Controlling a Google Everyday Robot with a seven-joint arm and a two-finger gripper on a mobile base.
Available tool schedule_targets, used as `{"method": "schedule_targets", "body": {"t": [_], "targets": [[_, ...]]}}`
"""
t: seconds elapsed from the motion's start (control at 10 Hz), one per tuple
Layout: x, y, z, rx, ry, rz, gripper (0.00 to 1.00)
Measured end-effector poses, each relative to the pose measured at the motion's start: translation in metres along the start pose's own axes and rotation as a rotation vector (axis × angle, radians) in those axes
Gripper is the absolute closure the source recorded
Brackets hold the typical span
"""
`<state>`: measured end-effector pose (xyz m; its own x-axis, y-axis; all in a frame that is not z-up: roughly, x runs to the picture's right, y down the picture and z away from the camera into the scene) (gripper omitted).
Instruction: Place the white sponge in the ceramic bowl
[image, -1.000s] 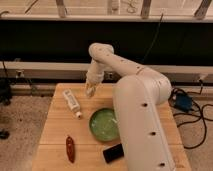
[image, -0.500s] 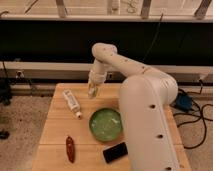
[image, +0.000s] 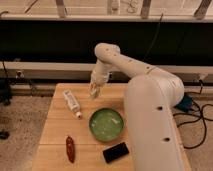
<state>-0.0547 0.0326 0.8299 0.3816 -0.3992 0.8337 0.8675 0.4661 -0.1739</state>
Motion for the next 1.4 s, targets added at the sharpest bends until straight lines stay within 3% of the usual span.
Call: {"method": "schedule_targets", "body": {"t": [0.8,1.4], "targets": [[-0.009,0.017,-0.007,0.018,-0.006,0.009,0.90],[-0.019,0.029,-0.010,0.009,-0.004,0.012,0.90]]}}
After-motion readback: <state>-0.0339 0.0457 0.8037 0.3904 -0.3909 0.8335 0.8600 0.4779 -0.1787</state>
